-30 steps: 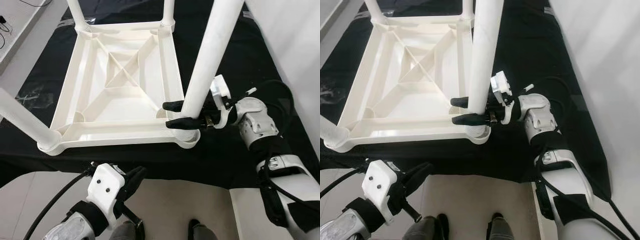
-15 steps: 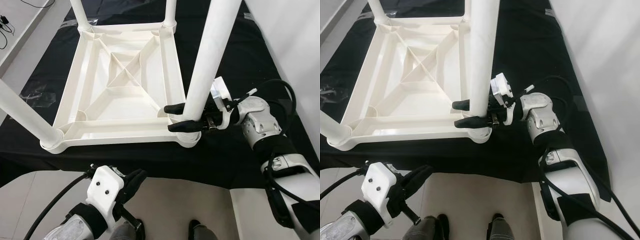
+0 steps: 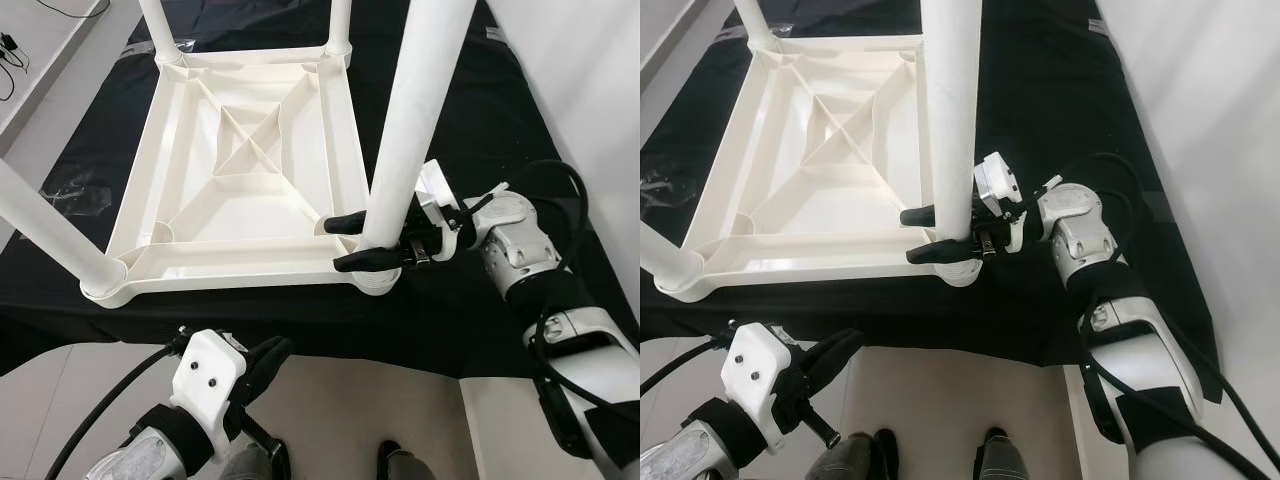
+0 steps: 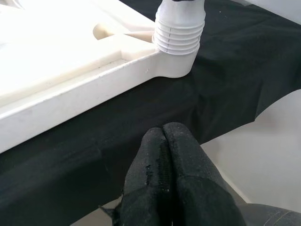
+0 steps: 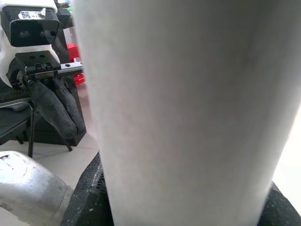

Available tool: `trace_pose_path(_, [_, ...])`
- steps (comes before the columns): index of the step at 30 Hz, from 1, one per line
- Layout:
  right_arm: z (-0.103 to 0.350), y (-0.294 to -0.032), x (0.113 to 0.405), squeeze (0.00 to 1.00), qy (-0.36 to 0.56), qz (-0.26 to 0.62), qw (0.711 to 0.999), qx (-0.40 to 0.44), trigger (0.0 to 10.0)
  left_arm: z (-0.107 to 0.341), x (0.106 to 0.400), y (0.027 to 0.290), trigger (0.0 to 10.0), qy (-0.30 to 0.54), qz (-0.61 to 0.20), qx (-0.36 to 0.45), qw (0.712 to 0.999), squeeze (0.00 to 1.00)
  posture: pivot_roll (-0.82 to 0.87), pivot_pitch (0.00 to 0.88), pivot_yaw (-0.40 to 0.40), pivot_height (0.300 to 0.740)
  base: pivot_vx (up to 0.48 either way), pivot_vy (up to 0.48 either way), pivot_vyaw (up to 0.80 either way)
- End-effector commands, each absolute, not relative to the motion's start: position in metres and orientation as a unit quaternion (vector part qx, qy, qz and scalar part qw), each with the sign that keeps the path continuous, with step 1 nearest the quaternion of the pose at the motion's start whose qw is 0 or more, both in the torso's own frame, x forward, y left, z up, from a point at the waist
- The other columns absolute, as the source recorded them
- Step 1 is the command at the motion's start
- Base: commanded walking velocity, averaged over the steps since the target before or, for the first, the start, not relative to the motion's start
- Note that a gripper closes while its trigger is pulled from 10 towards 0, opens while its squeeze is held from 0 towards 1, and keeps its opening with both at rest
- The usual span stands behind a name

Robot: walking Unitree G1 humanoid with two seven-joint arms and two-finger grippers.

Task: Building children table

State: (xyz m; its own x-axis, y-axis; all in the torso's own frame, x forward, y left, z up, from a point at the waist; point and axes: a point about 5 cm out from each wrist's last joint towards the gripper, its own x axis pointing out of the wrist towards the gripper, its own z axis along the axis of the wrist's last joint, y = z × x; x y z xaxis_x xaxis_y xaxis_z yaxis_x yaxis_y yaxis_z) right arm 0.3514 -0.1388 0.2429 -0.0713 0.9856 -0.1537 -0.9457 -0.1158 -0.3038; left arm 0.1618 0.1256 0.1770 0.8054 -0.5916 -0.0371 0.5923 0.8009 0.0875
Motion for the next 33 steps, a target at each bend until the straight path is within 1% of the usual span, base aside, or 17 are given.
trace_pose_path(1, [0.223, -0.145, 0.351, 0.00, -0.006, 0.731, 0.662, -0.162, 10.0, 0.174, 0.159, 0.127, 10.0, 0.017, -0.314, 0.046, 0.948, 0.00, 0.12, 0.292, 0.026, 0.740, 0.000, 0.000, 0.00])
trace_pose_path(4, [0.224, -0.145, 0.351, 0.00, -0.006, 0.732, 0.662, -0.162, 10.0, 0.174, 0.159, 0.127, 10.0, 0.017, -0.314, 0.046, 0.948, 0.00, 0.12, 0.292, 0.026, 0.740, 0.000, 0.000, 0.00])
trace_pose_path(6, [0.230, -0.151, 0.354, 0.00, -0.015, 0.720, 0.676, -0.156, 10.0, 0.174, 0.159, 0.127, 10.0, 0.017, -0.314, 0.045, 0.948, 0.00, 0.12, 0.292, 0.026, 0.740, 0.000, 0.000, 0.00])
trace_pose_path(7, [0.230, -0.151, 0.354, 0.00, -0.015, 0.720, 0.676, -0.156, 10.0, 0.174, 0.159, 0.127, 10.0, 0.017, -0.314, 0.045, 0.948, 0.00, 0.12, 0.292, 0.026, 0.740, 0.000, 0.000, 0.00])
trace_pose_path(10, [0.236, -0.158, 0.357, 0.00, -0.026, 0.709, 0.690, -0.148, 10.0, 0.174, 0.159, 0.128, 10.0, 0.018, -0.314, 0.046, 0.948, 0.00, 0.12, 0.293, 0.029, 0.740, 0.000, 0.000, 0.00])
trace_pose_path(22, [0.233, -0.163, 0.355, 0.00, -0.021, 0.708, 0.691, -0.148, 10.0, 0.174, 0.160, 0.128, 10.0, 0.019, -0.314, 0.047, 0.948, 0.00, 0.13, 0.292, 0.030, 0.740, 0.000, 0.000, 0.00])
trace_pose_path(24, [0.231, -0.163, 0.353, 0.00, -0.015, 0.711, 0.687, -0.150, 10.0, 0.174, 0.160, 0.128, 10.0, 0.019, -0.314, 0.047, 0.948, 0.00, 0.12, 0.292, 0.030, 0.740, 0.000, 0.000, 0.00])
trace_pose_path(26, [0.222, -0.158, 0.347, 0.00, 0.000, 0.729, 0.667, -0.154, 10.0, 0.173, 0.161, 0.128, 10.0, 0.018, -0.313, 0.047, 0.948, 0.00, 0.12, 0.289, 0.030, 0.740, 0.000, 0.000, 0.00])
trace_pose_path(27, [0.222, -0.158, 0.347, 0.00, 0.000, 0.729, 0.667, -0.154, 10.0, 0.173, 0.161, 0.128, 10.0, 0.018, -0.313, 0.047, 0.948, 0.00, 0.12, 0.289, 0.030, 0.740, 0.000, 0.000, 0.00])
trace_pose_path(29, [0.212, -0.143, 0.335, 0.00, 0.007, 0.761, 0.632, -0.146, 10.0, 0.173, 0.162, 0.129, 10.0, 0.018, -0.313, 0.047, 0.948, 0.00, 0.12, 0.286, 0.030, 0.740, 0.000, 0.000, 0.00])
trace_pose_path(30, [0.212, -0.143, 0.335, 0.00, 0.007, 0.761, 0.632, -0.146, 10.0, 0.173, 0.162, 0.129, 10.0, 0.018, -0.313, 0.047, 0.948, 0.00, 0.12, 0.286, 0.030, 0.740, 0.000, 0.000, 0.00])
trace_pose_path(32, [0.206, -0.128, 0.324, 0.00, -0.002, 0.790, 0.599, -0.128, 10.0, 0.173, 0.163, 0.129, 10.0, 0.017, -0.313, 0.047, 0.948, 0.00, 0.12, 0.284, 0.029, 0.740, 0.000, 0.000, 0.00])
trace_pose_path(33, [0.206, -0.128, 0.324, 0.00, -0.002, 0.790, 0.599, -0.128, 10.0, 0.173, 0.163, 0.129, 10.0, 0.017, -0.313, 0.047, 0.948, 0.00, 0.12, 0.284, 0.029, 0.740, 0.000, 0.000, 0.00])
